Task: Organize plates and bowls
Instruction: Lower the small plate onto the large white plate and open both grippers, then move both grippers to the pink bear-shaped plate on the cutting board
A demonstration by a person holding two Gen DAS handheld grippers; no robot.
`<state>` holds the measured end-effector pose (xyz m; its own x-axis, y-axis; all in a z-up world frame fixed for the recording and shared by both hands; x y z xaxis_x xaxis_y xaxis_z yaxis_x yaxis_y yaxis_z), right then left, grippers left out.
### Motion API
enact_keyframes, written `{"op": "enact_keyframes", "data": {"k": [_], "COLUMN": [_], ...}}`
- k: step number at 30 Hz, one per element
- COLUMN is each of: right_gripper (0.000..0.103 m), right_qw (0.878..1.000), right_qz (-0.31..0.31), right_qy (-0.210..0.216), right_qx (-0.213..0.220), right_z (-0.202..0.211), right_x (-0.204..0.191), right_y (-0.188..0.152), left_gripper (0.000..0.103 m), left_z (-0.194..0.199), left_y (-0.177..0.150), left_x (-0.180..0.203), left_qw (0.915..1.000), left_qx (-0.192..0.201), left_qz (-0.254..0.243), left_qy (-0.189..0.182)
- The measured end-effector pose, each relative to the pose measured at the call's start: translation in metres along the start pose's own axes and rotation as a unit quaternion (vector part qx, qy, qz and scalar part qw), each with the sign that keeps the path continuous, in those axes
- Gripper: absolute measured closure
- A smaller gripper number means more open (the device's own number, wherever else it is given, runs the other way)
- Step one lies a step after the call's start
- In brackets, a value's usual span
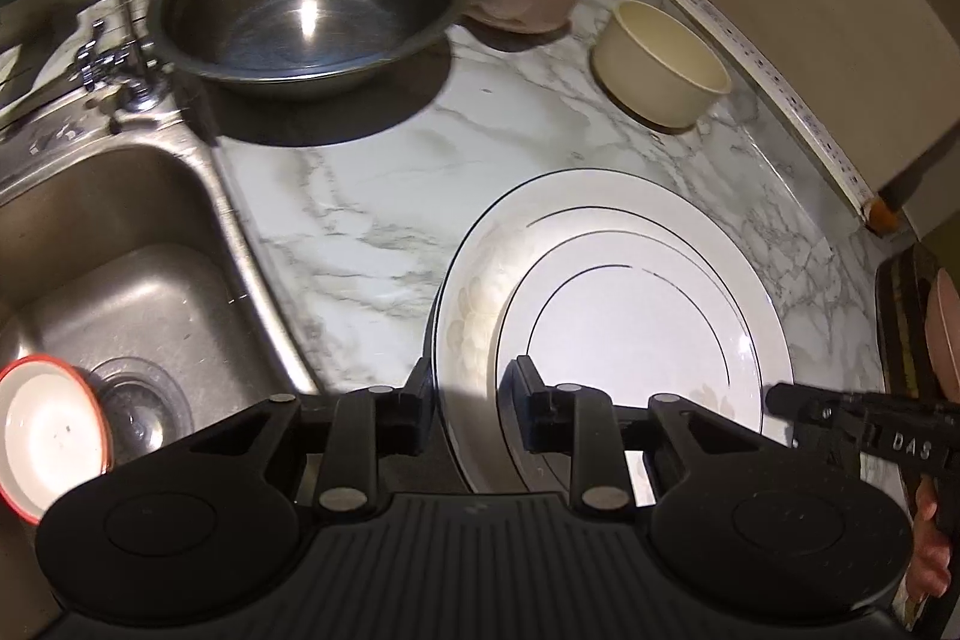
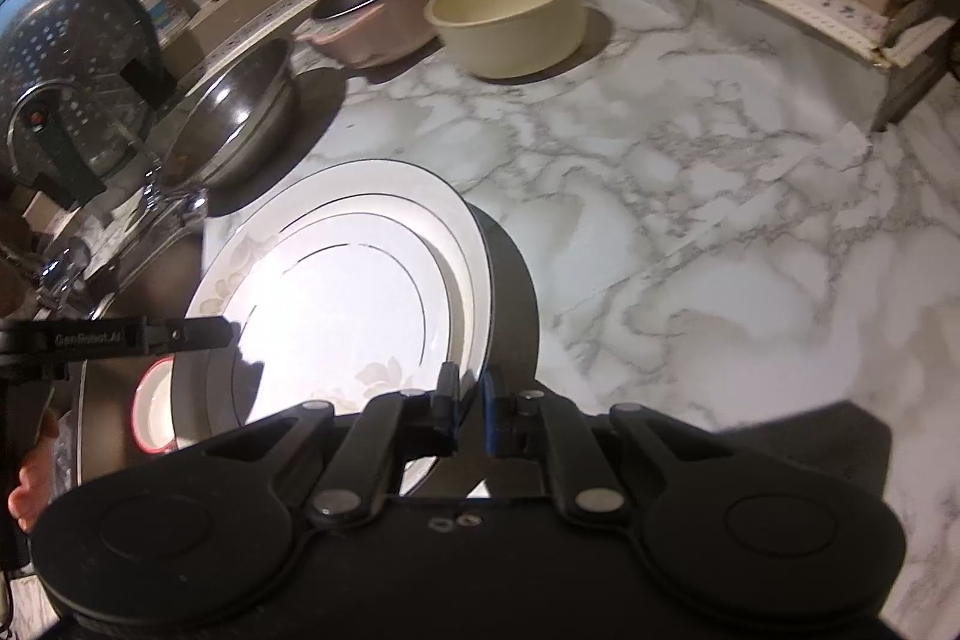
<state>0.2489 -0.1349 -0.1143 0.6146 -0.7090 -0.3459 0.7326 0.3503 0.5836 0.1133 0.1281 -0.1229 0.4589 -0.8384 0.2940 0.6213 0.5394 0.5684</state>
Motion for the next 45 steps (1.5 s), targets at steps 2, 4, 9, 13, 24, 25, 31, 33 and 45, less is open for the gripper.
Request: {"op": "enact_keyframes", "data": {"k": [2, 4, 9, 13, 24, 25, 31, 33, 45], "right_gripper": [0.095, 0.095, 0.095, 0.09, 0.072, 0.071, 0.069, 0.064, 0.039], "right_qw": [1.0, 1.0, 1.0, 1.0, 0.999, 0.999, 0.998, 0.997, 0.991], "right_qz": [0.001, -0.002, -0.003, -0.01, 0.015, 0.018, 0.024, 0.028, 0.046], "right_qy": [-0.007, -0.012, -0.016, -0.022, -0.032, -0.032, -0.029, -0.029, -0.055], "right_qx": [0.0, -0.001, -0.001, 0.001, 0.034, 0.037, 0.053, 0.063, 0.115], "right_z": [0.002, 0.006, 0.012, 0.012, 0.039, 0.04, 0.054, 0.063, 0.121], "right_x": [0.007, 0.013, 0.019, 0.018, 0.006, 0.003, -0.01, -0.013, -0.026], "right_y": [0.0, -0.001, -0.004, -0.002, 0.002, 0.002, 0.006, 0.007, 0.011], "left_gripper": [0.077, 0.077, 0.077, 0.077, 0.07, 0.058, 0.036, 0.035, 0.025], "left_z": [-0.003, -0.004, -0.005, -0.006, 0.027, 0.03, 0.053, 0.059, 0.091], "left_y": [-0.001, -0.002, -0.006, -0.005, 0.001, 0.001, 0.006, 0.007, 0.008], "left_x": [0.008, 0.015, 0.024, 0.025, 0.04, 0.044, 0.067, 0.076, 0.134], "left_qw": [1.0, 0.9999, 0.9995, 0.9991, 0.9936, 0.993, 0.9889, 0.9868, 0.9706], "left_qx": [-0.004, -0.009, -0.016, -0.023, 0.029, 0.033, 0.064, 0.07, 0.099], "left_qz": [-0.004, -0.01, -0.024, -0.033, -0.108, -0.113, -0.131, -0.14, -0.191], "left_qy": [-0.005, -0.009, -0.009, -0.009, 0.012, 0.008, -0.026, -0.041, -0.108]}}
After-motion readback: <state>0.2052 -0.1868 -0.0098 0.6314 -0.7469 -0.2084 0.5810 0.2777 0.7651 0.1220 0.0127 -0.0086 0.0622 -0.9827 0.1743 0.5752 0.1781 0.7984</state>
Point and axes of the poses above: each gripper's, at about its wrist camera, not at the fingertips, and z roughly against the way its jaws point, x to its right, y to its top, the point moved 3 cm from there along -z, roughly the way its jaws point, and after that the axes turned 9 degrees about x, right-handed, at the moved point
